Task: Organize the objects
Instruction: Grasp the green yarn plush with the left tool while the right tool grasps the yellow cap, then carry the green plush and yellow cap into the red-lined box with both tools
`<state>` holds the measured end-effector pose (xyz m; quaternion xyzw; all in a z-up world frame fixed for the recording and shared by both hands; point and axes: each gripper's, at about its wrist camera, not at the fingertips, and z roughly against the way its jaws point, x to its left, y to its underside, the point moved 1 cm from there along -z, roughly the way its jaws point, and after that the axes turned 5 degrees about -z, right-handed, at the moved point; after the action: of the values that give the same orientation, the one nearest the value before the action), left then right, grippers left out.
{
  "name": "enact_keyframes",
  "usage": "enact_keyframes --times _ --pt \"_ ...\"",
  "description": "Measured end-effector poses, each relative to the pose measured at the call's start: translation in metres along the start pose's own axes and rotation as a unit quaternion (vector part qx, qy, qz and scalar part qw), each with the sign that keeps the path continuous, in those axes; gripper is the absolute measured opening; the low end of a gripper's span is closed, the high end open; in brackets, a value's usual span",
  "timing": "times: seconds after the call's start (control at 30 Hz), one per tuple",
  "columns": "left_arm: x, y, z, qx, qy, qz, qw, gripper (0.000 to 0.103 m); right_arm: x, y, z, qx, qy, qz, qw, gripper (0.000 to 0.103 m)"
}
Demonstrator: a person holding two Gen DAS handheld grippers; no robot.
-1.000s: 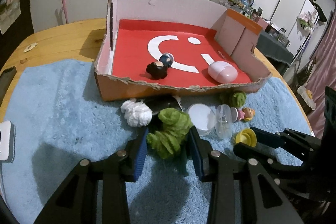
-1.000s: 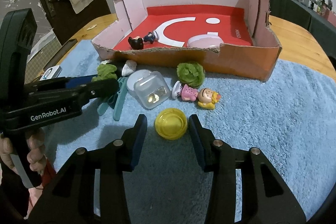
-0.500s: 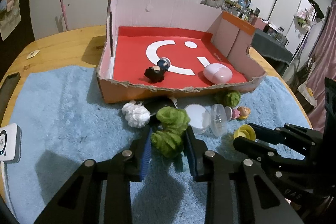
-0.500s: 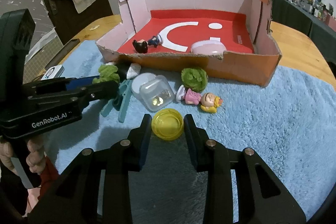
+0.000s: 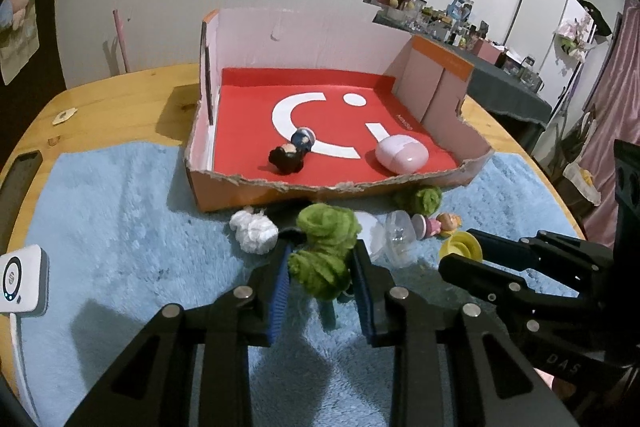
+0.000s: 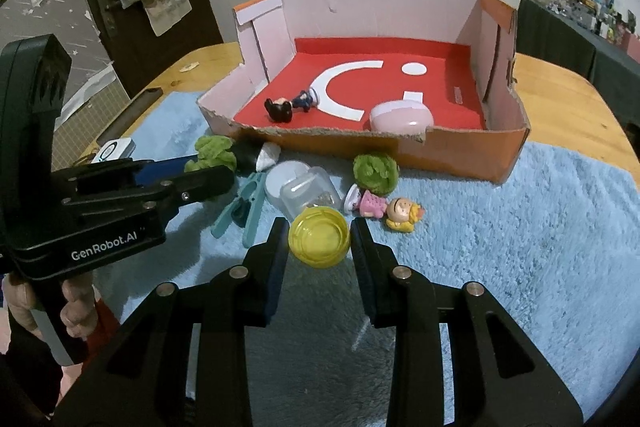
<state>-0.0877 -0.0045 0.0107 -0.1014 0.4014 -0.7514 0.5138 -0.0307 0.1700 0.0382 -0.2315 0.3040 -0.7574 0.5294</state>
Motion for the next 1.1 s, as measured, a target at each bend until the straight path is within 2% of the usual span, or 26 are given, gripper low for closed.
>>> enact_keyframes --times 0.6,1.1 --pt "-0.002 -0.022 0.007 -0.020 0.000 -0.009 0.9998 0.031 0.004 -0.030 0.017 -0.039 -0.007 0.011 0.999 0.030" --pt "0.002 -0.048 -0.009 -0.020 -0.005 -0.017 0.9996 0.031 -0.008 -0.060 0.003 -0.033 0.002 0.010 0.999 0.030"
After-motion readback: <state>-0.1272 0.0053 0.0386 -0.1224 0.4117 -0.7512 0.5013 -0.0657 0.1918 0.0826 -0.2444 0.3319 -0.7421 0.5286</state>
